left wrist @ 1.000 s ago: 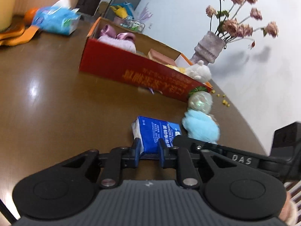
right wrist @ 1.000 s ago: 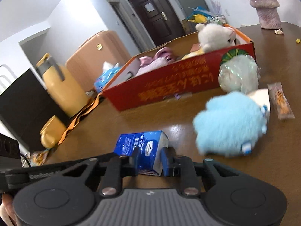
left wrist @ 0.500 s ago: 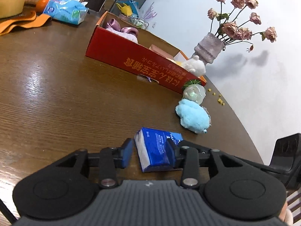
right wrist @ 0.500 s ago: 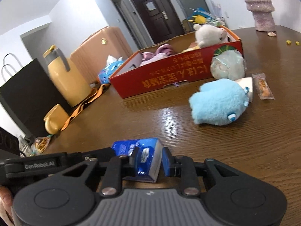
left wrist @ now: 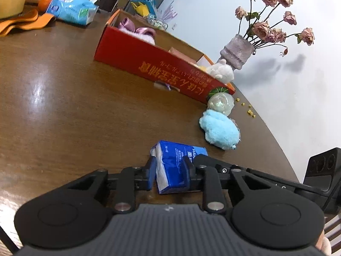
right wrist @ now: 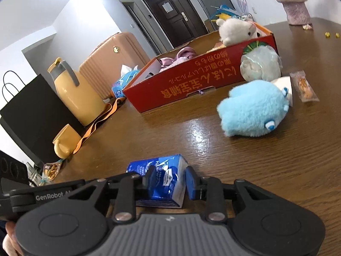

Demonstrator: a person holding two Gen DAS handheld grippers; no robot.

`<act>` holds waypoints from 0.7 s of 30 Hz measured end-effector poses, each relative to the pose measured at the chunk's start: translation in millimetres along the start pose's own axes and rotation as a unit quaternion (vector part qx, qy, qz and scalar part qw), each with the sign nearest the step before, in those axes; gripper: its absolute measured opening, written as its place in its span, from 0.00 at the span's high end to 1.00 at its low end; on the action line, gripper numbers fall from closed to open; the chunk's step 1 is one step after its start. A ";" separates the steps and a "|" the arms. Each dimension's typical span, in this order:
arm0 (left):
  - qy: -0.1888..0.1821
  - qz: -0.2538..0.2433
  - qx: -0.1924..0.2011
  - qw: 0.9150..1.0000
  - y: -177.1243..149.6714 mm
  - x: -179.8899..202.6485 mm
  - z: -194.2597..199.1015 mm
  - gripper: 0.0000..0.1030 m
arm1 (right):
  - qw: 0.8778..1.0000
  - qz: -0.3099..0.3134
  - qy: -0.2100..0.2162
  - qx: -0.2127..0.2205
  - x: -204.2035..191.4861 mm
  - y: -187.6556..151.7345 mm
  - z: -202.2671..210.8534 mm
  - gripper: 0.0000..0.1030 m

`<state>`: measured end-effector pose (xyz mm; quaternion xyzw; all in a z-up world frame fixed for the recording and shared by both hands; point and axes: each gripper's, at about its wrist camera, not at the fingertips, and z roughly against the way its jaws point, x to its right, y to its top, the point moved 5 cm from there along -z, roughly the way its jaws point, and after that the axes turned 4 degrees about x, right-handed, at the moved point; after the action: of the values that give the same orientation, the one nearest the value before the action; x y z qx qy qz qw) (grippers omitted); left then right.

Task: Organize soft objects
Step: 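Carry the tissue pack with the left gripper into the box and release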

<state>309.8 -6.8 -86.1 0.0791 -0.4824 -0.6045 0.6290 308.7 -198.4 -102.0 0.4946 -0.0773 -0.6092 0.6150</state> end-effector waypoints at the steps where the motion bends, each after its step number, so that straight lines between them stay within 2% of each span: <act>1: -0.002 -0.005 0.008 1.000 5.0 2.5 0.3 0.76 | 1.000 0.006 -0.001 0.005 -2.1 4.2 1.5 0.73; 3: -0.012 -0.016 0.025 0.999 22.2 10.2 0.1 0.76 | 1.000 0.018 -0.003 0.023 -7.3 19.0 5.4 0.73; 6: -0.022 -0.044 0.058 0.997 66.6 28.7 -4.5 0.76 | 0.997 0.047 -0.002 0.055 -16.1 57.5 7.8 0.73; 10: -0.026 -0.068 0.077 0.994 136.2 46.1 -30.0 0.76 | 0.992 0.094 -0.009 0.087 -23.7 135.1 -8.5 0.73; 15: -0.012 -0.045 0.056 0.997 227.4 39.5 -107.9 0.76 | 0.995 0.081 -0.027 0.058 -3.2 231.0 -71.7 0.73; 19: 0.007 -0.019 0.032 0.999 262.7 15.9 -175.0 0.76 | 0.997 0.055 -0.058 0.014 25.7 287.2 -140.5 0.73; 21: 0.026 -0.002 0.009 1.000 272.7 1.7 -208.7 0.77 | 0.996 0.042 -0.072 -0.007 40.8 300.3 -170.7 0.74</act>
<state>642.6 -39.2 -8.0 0.1014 -0.4714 -0.5994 0.6390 639.9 -213.9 3.1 0.4415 -0.1381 -0.6171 0.6365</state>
